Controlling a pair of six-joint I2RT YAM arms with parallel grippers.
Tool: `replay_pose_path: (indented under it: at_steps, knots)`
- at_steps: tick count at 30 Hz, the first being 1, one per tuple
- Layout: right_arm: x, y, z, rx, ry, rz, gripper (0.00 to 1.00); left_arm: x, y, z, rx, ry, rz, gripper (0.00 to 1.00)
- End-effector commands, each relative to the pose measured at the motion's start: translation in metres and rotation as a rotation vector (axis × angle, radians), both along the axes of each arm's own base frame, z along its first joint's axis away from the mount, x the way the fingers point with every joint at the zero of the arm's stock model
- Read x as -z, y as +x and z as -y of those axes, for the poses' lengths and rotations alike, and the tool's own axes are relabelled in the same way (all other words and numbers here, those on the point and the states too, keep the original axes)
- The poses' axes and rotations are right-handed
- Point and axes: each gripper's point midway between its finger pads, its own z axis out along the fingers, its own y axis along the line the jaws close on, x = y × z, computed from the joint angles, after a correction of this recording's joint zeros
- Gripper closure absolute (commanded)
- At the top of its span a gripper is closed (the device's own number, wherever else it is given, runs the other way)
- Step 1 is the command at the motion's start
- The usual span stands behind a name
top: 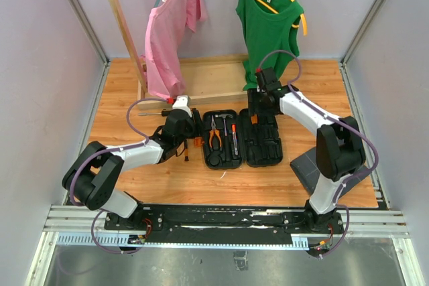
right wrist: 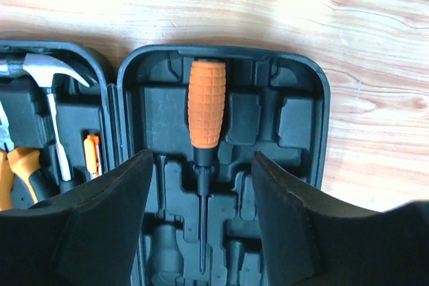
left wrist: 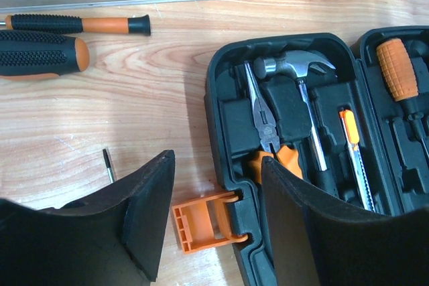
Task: Sort the tools into containers
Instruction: Place the screwdriver in the storage box, then move the storage box to the center of the board.
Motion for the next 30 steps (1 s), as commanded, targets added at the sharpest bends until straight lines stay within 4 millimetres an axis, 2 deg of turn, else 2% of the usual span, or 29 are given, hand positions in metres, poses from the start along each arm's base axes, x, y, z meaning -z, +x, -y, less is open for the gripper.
replay_pose_path:
  at_steps: [1,7,15,24,30]
  knots:
    - [-0.012,-0.012,0.014,0.006,-0.013,0.029,0.37,-0.019,0.009,-0.006,-0.044,-0.017,0.05,0.42]
    - [-0.011,-0.038,0.001,-0.091,0.004,0.052,0.36,-0.023,0.008,-0.013,-0.08,-0.017,0.063,0.42]
    - [-0.018,-0.062,-0.045,-0.258,0.086,0.109,0.37,-0.027,0.007,-0.022,-0.12,-0.018,0.083,0.42]
    - [0.004,-0.075,-0.075,-0.353,0.11,0.063,0.42,-0.028,0.006,-0.024,-0.131,-0.023,0.088,0.42]
    - [0.022,-0.076,-0.074,-0.354,0.057,0.04,0.46,-0.034,0.004,-0.026,-0.133,-0.025,0.102,0.42]
